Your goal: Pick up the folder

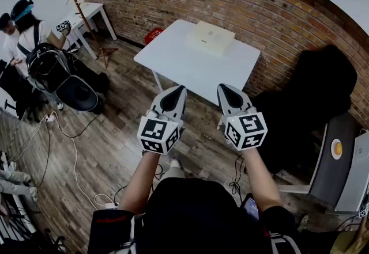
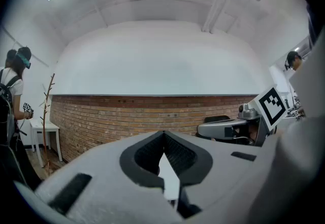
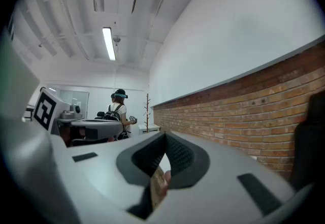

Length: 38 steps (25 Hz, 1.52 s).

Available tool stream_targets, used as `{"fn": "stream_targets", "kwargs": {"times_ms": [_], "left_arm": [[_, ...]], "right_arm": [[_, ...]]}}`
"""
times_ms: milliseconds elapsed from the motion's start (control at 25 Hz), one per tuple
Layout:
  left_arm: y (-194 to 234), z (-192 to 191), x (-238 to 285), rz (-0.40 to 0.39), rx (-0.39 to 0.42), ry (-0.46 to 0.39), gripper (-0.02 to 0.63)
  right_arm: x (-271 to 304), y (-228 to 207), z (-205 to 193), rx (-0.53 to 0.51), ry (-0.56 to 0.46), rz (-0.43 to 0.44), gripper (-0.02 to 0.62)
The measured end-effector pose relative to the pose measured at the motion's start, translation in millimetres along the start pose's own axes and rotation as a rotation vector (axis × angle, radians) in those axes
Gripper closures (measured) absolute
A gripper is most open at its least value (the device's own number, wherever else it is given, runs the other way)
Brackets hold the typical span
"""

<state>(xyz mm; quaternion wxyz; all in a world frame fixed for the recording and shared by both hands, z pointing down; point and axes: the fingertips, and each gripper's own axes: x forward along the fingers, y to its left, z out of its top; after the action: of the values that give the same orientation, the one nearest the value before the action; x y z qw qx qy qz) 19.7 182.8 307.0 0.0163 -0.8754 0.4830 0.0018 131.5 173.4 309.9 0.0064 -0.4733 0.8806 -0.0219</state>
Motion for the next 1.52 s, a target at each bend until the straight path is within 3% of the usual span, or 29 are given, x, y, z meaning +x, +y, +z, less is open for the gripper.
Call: {"fn": "stream_targets", "kwargs": {"times_ms": [800, 1520], "left_arm": [[1.8, -8.4, 14.2, -0.006, -0.014, 0.017, 0.588], [84.3, -20.9, 89.9, -0.028, -0.041, 0.029, 0.588]], "right_arm": [[10.7, -6.5, -4.1, 0.018, 0.003, 0.03, 0.568], [118.3, -33.3, -10.6, 0.012, 0.036, 0.026, 0.567]]}}
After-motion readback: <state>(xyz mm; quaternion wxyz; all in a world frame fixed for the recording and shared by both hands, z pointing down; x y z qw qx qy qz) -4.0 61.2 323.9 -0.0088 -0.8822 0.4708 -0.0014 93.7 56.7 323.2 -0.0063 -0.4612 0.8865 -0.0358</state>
